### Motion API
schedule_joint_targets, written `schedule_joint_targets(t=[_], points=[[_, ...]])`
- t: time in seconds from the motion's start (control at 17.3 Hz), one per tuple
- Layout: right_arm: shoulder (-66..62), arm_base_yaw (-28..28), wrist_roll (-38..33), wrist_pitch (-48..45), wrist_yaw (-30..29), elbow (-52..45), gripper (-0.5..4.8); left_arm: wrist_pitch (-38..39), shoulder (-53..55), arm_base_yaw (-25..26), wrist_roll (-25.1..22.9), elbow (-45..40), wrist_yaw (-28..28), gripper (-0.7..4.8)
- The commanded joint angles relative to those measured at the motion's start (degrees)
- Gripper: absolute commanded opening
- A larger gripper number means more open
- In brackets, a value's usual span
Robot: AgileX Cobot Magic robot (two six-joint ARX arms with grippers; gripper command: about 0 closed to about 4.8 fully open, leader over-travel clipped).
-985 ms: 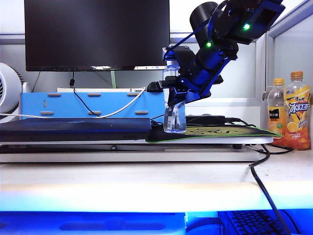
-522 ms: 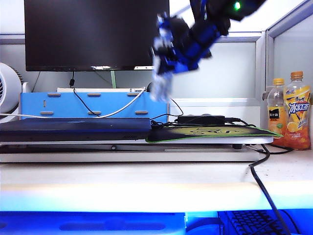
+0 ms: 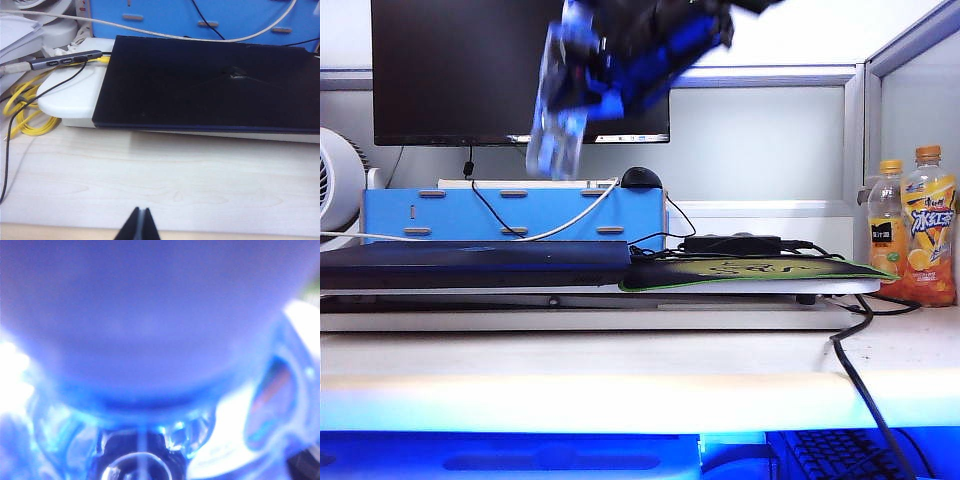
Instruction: Pick up the mineral water bottle and place it on the laptop.
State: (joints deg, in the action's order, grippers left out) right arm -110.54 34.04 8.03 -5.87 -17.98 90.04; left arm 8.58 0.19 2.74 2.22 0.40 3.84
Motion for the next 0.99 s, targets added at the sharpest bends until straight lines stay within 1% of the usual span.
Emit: schedule_joint_targets(t=[0.06, 0.23, 0.29, 0.35, 0.41, 0.46, 0.52, 0.7, 0.93, 0.99], points=[[-2.3, 1.0, 1.0, -2.8, 0.0, 0.9, -0.01, 0.0, -0.1, 0.0, -0.1, 0.0, 0.1, -0.02], [-5.9, 1.4, 1.7, -1.5, 0.0, 1.2, 0.0, 0.0, -0.1, 0.0, -0.1, 0.0, 0.0, -0.02], [-6.5, 1.6, 2.8, -0.2, 0.5, 1.4, 0.16, 0.0, -0.1, 0.0, -0.1, 0.0, 0.0, -0.02], [-6.8, 1.7, 3.1, 0.8, 1.5, 1.6, 0.48, 0.0, -0.1, 0.0, -0.1, 0.0, 0.1, -0.02], [-6.8, 1.7, 3.7, 1.4, 1.5, 1.6, 1.4, 0.0, -0.1, 0.0, -0.1, 0.0, 0.0, -0.02], [-6.8, 1.8, 4.0, 1.5, 1.4, 1.6, 2.98, 0.0, -0.1, 0.0, -0.1, 0.0, 0.0, -0.02], [-6.6, 1.9, 4.0, 2.0, 1.3, 2.4, 4.79, 0.0, -0.1, 0.0, -0.1, 0.0, 0.0, -0.02], [-4.4, 2.1, 4.4, 3.0, 1.5, 2.6, 4.79, 0.0, -0.1, 0.0, -0.1, 0.0, 0.1, -0.02], [4.5, 2.1, 5.3, 4.0, 3.5, 2.6, 4.79, 0.0, -0.1, 0.0, -0.1, 0.0, 0.0, -0.02], [8.7, 2.2, 5.3, 4.0, 6.6, 2.6, 4.79, 0.0, -0.1, 0.0, -0.1, 0.0, 0.0, -0.02]])
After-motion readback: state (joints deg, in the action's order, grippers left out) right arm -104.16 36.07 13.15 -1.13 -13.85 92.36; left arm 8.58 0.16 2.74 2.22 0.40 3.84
